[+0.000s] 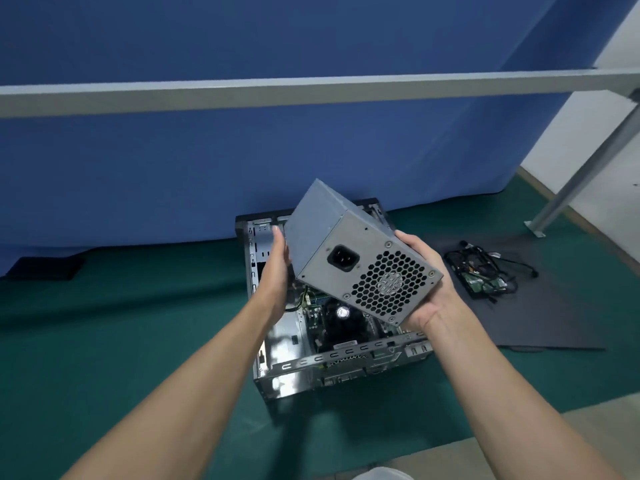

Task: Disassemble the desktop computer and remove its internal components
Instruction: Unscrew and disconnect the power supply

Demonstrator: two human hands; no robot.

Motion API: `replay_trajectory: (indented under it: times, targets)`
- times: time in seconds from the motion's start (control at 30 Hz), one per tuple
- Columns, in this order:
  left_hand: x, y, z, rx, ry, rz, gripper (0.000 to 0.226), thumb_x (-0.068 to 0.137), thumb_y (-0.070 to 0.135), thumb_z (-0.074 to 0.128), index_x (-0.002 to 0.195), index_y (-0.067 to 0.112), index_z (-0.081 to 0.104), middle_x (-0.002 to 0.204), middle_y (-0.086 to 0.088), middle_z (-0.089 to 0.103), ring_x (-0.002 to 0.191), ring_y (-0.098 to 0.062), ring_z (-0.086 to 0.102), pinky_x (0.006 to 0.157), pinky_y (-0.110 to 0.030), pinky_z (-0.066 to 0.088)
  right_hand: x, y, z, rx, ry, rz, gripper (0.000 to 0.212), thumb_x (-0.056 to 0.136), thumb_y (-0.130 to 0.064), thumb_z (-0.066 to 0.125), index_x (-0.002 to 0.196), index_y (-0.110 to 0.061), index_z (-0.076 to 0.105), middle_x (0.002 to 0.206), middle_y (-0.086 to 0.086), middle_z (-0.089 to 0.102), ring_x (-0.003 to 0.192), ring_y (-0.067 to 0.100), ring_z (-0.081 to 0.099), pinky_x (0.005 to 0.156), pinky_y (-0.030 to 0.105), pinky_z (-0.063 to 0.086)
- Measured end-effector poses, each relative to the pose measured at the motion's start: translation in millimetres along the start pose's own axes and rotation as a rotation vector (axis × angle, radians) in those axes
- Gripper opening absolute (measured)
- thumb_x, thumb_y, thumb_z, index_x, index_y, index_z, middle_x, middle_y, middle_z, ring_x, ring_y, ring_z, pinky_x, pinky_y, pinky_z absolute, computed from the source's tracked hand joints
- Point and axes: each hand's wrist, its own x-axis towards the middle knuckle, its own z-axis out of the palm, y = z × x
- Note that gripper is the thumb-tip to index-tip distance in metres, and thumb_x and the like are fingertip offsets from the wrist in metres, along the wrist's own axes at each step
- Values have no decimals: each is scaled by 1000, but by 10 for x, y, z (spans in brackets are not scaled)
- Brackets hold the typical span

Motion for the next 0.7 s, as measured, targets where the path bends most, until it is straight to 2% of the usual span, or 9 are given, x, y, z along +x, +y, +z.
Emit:
replay_trajectory:
  times: [0.07, 0.17, 0.23, 0.33, 0.4, 0.47, 0.57, 0.63, 0.7]
  targets:
    - [17, 102, 115, -57, -7, 20, 71, 86, 80, 19, 108, 32, 67, 85, 2, 73, 87, -24, 64, 92, -45, 41, 11, -44, -48, 13, -36, -21, 34, 61, -51, 78, 62, -18, 70, 76, 3, 67, 64, 23, 61, 79, 40, 51]
    - [42, 191, 297, -174, -103, -42, 81, 81, 85, 25, 118, 26, 66, 106, -8, 72, 101, -30, 66, 98, -54, 46, 43, -151, -149, 18, -144, -48, 33, 64, -50, 75, 72, -19, 73, 78, 5, 67, 65, 25, 62, 74, 40, 50]
    - [58, 210, 445, -226, -137, -102, 87, 74, 90, 30, 113, 23, 70, 107, -14, 69, 93, -32, 66, 88, -52, 50, 71, -272, -267, 16, -221, -89, 31, 65, -45, 75, 82, -19, 76, 86, 8, 69, 69, 28, 64, 73, 40, 50]
    - [58, 212, 734, -253, -179, -99, 78, 73, 84, 46, 107, 18, 72, 104, -15, 69, 85, -33, 67, 75, -44, 55, 128, -507, -541, 9, -276, -155, 35, 66, -36, 76, 94, -15, 77, 100, 10, 70, 79, 31, 67, 72, 40, 53]
    - [49, 215, 955, -171, -220, -79, 74, 71, 79, 56, 113, 19, 72, 109, -13, 71, 90, -34, 69, 72, -41, 57, 154, -666, -750, -9, -290, -167, 37, 67, -34, 76, 97, -13, 77, 105, 11, 71, 85, 32, 69, 72, 40, 54]
    - [60, 204, 1210, -61, -220, -94, 78, 63, 78, 65, 115, 21, 70, 114, -13, 70, 101, -35, 68, 83, -44, 56, 171, -823, -980, -32, -287, -173, 37, 67, -34, 76, 97, -13, 77, 106, 12, 71, 88, 32, 69, 74, 41, 54]
    - [98, 171, 1606, 91, -166, -99, 97, 45, 73, 79, 120, 14, 64, 113, -15, 70, 104, -36, 66, 94, -52, 50, 219, -987, -1349, 13, -271, -151, 41, 65, -35, 79, 99, -12, 76, 107, 13, 70, 89, 34, 68, 74, 43, 54]
    - [115, 158, 1871, 175, -90, -95, 101, 40, 67, 83, 121, 12, 57, 109, -15, 71, 98, -35, 69, 90, -53, 53, 248, -1038, -1594, 42, -259, -117, 47, 67, -38, 79, 106, -11, 74, 113, 15, 68, 91, 35, 67, 78, 45, 53]
    - [124, 130, 2146, 234, 4, -52, 88, 42, 61, 80, 112, 15, 54, 100, -12, 72, 79, -23, 72, 71, -43, 59, 255, -1102, -1799, 14, -233, -94, 52, 70, -44, 77, 111, -13, 72, 118, 15, 66, 96, 35, 66, 84, 47, 53]
